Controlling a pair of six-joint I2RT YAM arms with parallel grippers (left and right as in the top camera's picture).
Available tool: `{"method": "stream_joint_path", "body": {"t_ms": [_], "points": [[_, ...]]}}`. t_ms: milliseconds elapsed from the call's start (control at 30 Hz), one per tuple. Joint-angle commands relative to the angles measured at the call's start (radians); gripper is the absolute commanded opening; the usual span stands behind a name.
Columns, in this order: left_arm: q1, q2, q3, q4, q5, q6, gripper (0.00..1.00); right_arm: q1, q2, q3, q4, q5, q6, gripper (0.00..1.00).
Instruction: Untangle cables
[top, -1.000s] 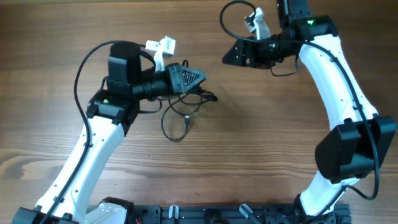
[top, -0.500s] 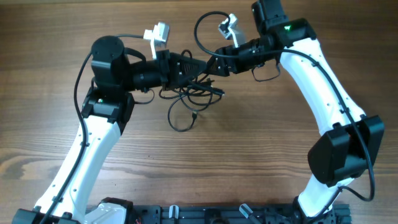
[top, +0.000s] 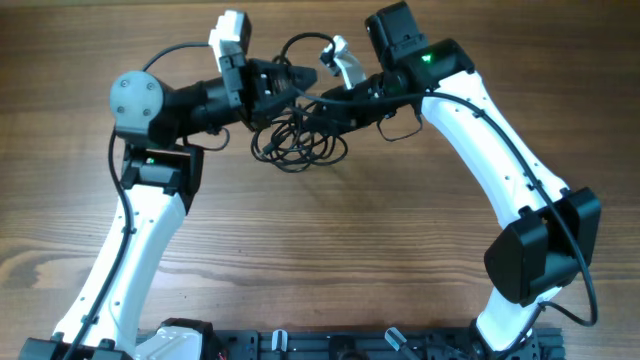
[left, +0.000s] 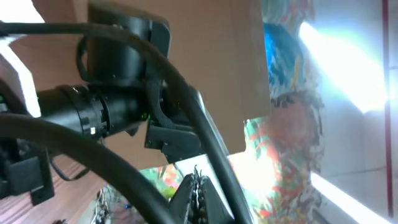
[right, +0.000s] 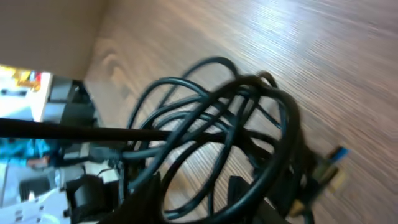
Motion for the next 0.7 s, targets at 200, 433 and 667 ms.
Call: {"method": "stream_joint_path", "body": {"t_ms": [200, 433, 667], "points": [[0.130, -0.008, 0.013, 0.011, -0.001, 0.018, 0.04, -0.001, 0.036, -0.012, -0.049, 0.310, 0.283, 0.10], [0.272, -0.008, 0.013, -0.153, 0.032, 0.336, 0.04, -0.071, 0.036, -0.012, -0.087, 0.526, 0.293, 0.04], [0.338, -0.008, 0.013, -0.980, -0.336, 0.874, 0.04, -0.192, 0.036, -0.012, -0.098, 0.578, 0.293, 0.04]]}}
